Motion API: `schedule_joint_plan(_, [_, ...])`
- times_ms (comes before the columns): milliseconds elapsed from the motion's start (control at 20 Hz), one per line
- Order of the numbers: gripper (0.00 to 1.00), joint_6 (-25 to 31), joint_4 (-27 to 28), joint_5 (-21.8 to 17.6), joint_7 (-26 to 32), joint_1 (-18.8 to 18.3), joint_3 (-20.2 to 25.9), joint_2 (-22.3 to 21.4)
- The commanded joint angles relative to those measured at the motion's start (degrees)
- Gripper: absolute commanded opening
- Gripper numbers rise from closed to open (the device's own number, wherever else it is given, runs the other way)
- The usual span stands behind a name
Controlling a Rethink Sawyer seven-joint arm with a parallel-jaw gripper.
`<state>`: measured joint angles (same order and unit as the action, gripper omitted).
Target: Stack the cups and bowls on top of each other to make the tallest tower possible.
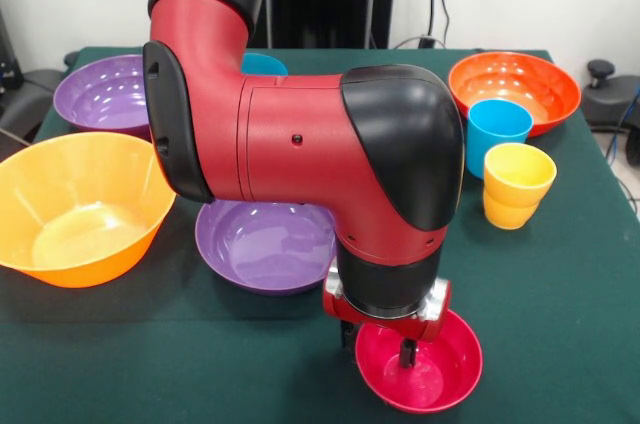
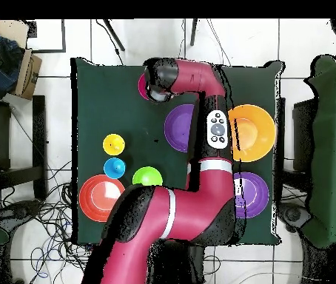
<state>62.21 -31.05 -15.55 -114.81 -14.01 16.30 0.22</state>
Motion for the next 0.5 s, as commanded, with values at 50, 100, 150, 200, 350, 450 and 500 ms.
schedule_joint_plan(50, [1.0, 2.5, -0.6, -3.8, 17.5, -0.2, 1.9, -0.3])
schedule_joint_plan(100, [1.0, 2.7, -0.5, -3.8, 17.4, -0.1, 1.9, -0.3])
schedule_joint_plan(150, [1.0, 3.3, 0.1, -3.8, 17.4, 0.0, 1.9, -0.3])
schedule_joint_plan(200, [1.0, 3.4, 0.3, -3.9, 17.3, 0.1, 1.9, -0.3])
schedule_joint_plan(350, [1.0, 3.8, 0.4, -4.0, 17.2, 0.2, 1.8, -0.6])
schedule_joint_plan(450, [1.0, 4.2, 0.5, -4.0, 17.2, 0.4, 1.6, -1.0])
schedule_joint_plan(500, [1.0, 4.6, 0.6, -4.1, 17.2, 0.4, 1.6, -1.1])
